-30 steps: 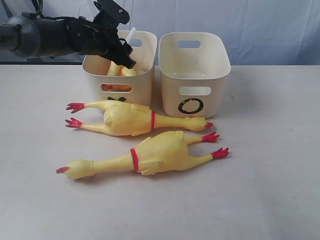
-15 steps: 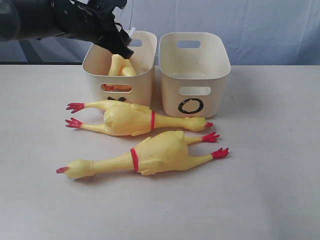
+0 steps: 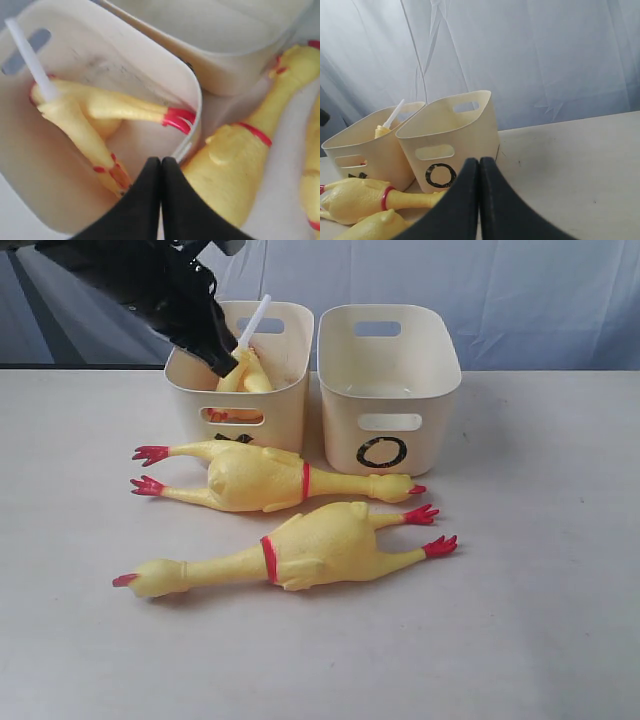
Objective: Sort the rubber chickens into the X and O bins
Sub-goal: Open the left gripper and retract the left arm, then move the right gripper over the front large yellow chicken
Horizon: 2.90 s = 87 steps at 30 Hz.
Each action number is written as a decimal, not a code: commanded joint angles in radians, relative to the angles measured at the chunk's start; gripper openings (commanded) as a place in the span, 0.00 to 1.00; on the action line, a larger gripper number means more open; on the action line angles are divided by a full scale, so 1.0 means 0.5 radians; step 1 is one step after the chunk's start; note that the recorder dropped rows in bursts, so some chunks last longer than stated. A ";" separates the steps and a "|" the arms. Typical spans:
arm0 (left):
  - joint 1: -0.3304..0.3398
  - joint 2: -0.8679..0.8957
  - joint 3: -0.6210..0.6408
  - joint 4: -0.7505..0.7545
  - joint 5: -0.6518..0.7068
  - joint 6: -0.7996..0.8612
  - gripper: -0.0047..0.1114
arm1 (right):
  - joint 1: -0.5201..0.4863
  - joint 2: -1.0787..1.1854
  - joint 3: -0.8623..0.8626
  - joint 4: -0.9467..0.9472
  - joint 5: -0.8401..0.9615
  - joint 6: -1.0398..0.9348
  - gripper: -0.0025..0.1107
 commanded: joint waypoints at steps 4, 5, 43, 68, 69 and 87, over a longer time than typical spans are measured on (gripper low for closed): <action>0.009 -0.078 0.015 0.206 0.270 -0.493 0.04 | 0.007 -0.008 0.002 0.004 -0.129 0.000 0.01; 0.009 -0.094 0.040 0.210 0.260 -0.507 0.04 | 0.007 -0.008 0.002 0.004 -0.160 0.000 0.01; 0.009 -2.349 1.878 -0.137 -0.418 -0.500 0.04 | 0.007 0.039 -0.562 -0.046 0.072 0.163 0.01; 0.009 -3.200 1.878 -0.062 -0.135 -0.508 0.04 | 0.191 1.392 -1.522 -0.095 0.769 -1.014 0.01; 0.009 -3.200 1.878 -0.062 -0.135 -0.508 0.04 | 0.191 1.439 -1.553 -0.095 0.774 -1.044 0.01; 0.009 -3.200 1.878 -0.058 -0.135 -0.504 0.04 | 0.816 2.072 -1.725 -0.087 0.741 -1.368 0.01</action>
